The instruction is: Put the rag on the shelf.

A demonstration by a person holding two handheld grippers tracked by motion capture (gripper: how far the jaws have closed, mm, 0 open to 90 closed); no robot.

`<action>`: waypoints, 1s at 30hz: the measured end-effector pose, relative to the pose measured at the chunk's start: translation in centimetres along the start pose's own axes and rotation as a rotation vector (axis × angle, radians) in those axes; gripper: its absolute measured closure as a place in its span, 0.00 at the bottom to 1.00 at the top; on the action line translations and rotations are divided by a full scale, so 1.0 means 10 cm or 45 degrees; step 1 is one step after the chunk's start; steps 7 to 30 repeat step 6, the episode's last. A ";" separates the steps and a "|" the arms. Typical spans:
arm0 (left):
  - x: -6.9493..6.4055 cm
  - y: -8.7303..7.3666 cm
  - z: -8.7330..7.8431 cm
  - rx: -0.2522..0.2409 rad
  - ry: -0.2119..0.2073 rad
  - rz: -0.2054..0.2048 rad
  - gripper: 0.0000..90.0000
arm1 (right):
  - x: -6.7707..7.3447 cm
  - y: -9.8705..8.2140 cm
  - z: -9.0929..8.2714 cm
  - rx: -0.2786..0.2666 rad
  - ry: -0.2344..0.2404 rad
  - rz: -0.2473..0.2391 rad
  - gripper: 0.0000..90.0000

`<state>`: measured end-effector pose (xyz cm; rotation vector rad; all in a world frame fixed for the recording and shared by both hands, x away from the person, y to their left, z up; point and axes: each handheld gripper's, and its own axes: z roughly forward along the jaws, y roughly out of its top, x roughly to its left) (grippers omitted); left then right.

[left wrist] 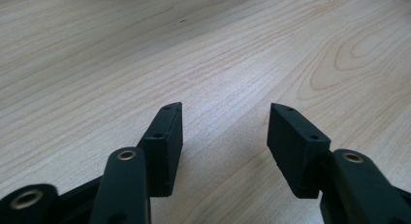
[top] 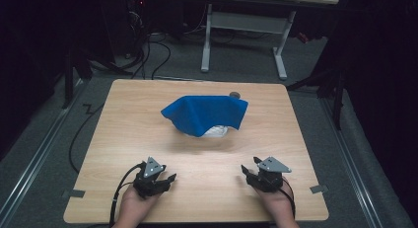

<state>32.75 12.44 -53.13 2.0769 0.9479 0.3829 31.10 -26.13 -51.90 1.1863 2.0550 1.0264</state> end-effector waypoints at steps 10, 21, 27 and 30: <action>0.00 -0.01 -0.02 -0.016 0.016 -0.006 0.50 | -0.02 -0.02 -0.02 0.002 0.001 0.004 0.46; 0.00 -0.01 -0.02 -0.016 0.016 -0.006 0.50 | -0.02 -0.02 -0.02 0.002 0.001 0.004 0.46; 0.00 -0.01 -0.02 -0.016 0.016 -0.006 0.50 | -0.02 -0.02 -0.02 0.002 0.001 0.004 0.46; 0.00 -0.01 -0.02 -0.016 0.016 -0.006 0.50 | -0.02 -0.02 -0.02 0.002 0.001 0.004 0.46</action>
